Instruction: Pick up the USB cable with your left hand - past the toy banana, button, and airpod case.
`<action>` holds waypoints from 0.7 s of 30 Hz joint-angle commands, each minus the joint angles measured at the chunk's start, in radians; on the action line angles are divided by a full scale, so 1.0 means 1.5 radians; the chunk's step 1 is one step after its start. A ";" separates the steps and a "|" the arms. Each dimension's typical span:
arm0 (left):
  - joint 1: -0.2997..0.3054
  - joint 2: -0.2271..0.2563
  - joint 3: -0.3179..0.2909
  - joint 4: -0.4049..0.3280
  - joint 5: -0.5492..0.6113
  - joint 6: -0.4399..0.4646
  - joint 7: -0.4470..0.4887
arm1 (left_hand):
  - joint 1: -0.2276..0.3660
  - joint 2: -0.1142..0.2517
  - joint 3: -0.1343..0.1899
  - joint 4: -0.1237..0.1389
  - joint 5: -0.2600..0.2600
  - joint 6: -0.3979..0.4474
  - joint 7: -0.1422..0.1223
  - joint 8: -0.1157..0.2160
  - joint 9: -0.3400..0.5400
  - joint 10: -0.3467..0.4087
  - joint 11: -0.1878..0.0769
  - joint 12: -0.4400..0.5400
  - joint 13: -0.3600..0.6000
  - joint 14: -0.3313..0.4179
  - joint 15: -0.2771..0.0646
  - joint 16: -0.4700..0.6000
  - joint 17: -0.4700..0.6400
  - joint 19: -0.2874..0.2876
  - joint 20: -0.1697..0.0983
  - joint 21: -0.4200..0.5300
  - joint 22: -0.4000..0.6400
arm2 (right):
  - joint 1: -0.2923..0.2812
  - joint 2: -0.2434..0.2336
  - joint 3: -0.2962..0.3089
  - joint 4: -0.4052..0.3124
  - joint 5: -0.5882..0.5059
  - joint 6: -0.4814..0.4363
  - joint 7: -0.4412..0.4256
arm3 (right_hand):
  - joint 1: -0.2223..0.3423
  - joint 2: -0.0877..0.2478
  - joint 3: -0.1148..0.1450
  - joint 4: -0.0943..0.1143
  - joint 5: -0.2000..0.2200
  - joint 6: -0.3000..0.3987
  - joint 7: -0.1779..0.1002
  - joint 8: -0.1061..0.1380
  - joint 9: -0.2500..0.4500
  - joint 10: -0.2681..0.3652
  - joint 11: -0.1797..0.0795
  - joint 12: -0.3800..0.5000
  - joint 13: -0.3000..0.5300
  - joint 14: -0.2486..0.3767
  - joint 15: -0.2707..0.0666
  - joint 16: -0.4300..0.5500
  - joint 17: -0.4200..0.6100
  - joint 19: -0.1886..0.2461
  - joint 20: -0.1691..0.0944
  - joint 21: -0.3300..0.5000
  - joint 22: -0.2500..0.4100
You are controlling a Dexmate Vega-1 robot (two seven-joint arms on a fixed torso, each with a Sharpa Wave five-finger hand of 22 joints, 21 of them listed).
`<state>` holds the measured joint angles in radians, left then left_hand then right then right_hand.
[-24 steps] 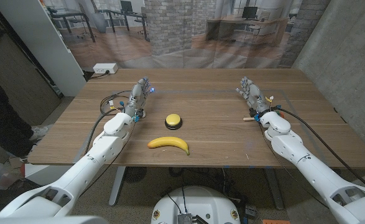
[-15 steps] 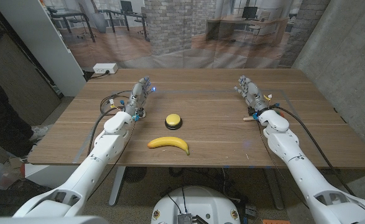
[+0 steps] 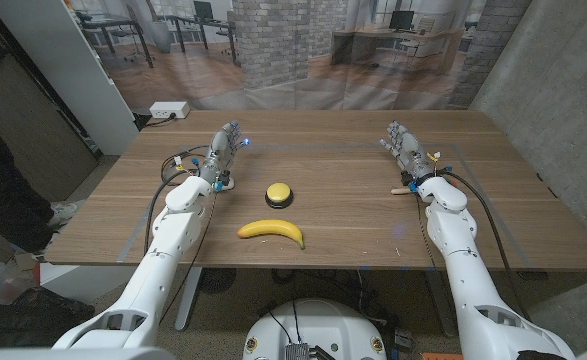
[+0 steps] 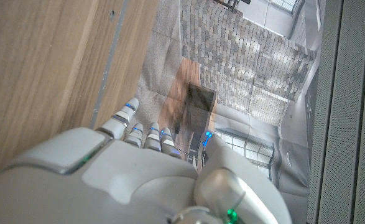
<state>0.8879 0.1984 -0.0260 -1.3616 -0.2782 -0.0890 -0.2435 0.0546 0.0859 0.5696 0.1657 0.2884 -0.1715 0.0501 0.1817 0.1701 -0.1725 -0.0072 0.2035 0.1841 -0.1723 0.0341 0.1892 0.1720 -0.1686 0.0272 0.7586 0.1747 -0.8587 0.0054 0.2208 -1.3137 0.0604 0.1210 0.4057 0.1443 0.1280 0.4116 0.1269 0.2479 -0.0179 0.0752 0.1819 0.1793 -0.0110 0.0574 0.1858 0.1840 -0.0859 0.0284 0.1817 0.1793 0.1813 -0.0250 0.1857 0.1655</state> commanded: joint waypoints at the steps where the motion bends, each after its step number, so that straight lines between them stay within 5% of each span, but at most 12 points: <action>1: 0.006 -0.053 -0.059 -0.046 0.066 0.068 -0.012 | 0.006 0.048 0.002 -0.007 0.002 -0.053 0.005 0.005 0.002 -0.043 0.006 0.005 0.001 -0.059 0.014 0.007 0.002 -0.085 0.011 -0.002 0.001 | 0.018 0.070 0.080 0.010 -0.079 -0.004 0.058 | 0.002 0.011 0.006 -0.001 0.001 -0.001 0.006 0.005 0.003 0.002 0.007 0.005 0.002 -0.005 -0.001 0.005 0.003 0.005 0.000 0.004 0.003; 21: 0.002 -0.080 -0.085 -0.128 0.127 0.204 0.012 | 0.035 0.035 0.011 -0.035 -0.007 -0.006 0.022 0.012 0.003 -0.005 0.026 0.014 0.001 0.012 0.028 0.017 0.001 -0.049 0.032 -0.005 0.002 | 0.034 0.097 0.119 0.024 -0.113 0.003 0.084 | 0.001 0.010 0.007 -0.002 0.001 -0.001 0.007 0.005 0.003 0.001 0.007 0.005 0.002 -0.005 -0.001 0.005 0.004 0.005 0.001 0.004 0.003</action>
<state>0.8954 0.1014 -0.1303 -1.4964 -0.1354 0.1106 -0.2425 0.0917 0.1043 0.5830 0.1208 0.2837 -0.1714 0.0717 0.1931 0.1700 -0.1715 0.0213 0.2135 0.1839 -0.1652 0.0733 0.2072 0.1721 -0.1739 0.0681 0.7541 0.1746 -0.8202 0.1279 0.3681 -1.2890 -0.0807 0.1184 0.5080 0.1442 0.1280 0.4156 0.1229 0.2477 -0.0179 0.0751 0.1819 0.1792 -0.0110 0.0573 0.1858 0.1839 -0.0858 0.0284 0.1817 0.1791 0.1813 -0.0250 0.1856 0.1654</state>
